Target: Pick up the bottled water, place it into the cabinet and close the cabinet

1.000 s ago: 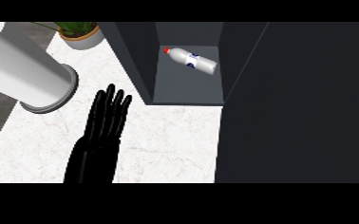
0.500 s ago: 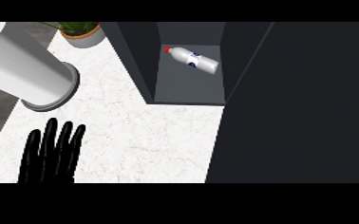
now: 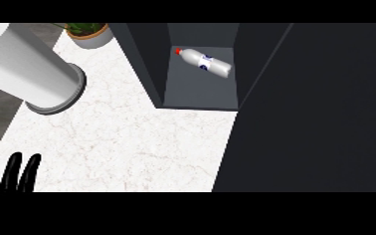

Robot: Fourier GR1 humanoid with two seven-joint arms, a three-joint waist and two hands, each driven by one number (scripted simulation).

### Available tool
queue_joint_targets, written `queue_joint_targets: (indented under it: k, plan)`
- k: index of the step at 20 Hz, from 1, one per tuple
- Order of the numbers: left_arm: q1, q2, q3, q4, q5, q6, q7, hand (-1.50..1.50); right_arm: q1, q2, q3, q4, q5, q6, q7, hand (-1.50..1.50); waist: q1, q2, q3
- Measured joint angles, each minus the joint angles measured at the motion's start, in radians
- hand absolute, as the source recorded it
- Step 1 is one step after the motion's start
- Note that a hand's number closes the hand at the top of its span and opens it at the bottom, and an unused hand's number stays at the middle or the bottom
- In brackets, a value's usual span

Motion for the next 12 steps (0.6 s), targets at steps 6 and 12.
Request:
queue_joint_targets:
  k: [6, 12]
  plan:
    - [0.075, 0.044, 0.087, -0.018, 0.07, -0.082, -0.013, -1.5, -0.07, 0.052, -0.014, -0.004, -0.009, 0.011, 0.107, 1.5, 0.02, 0.001, -0.001]
    - [0.125, 0.068, 0.148, -0.014, 0.121, -0.16, -0.035, -1.5, -0.203, 0.184, -0.014, 0.069, -0.051, -0.009, 0.221, 1.5, 0.033, 0.004, -0.001]
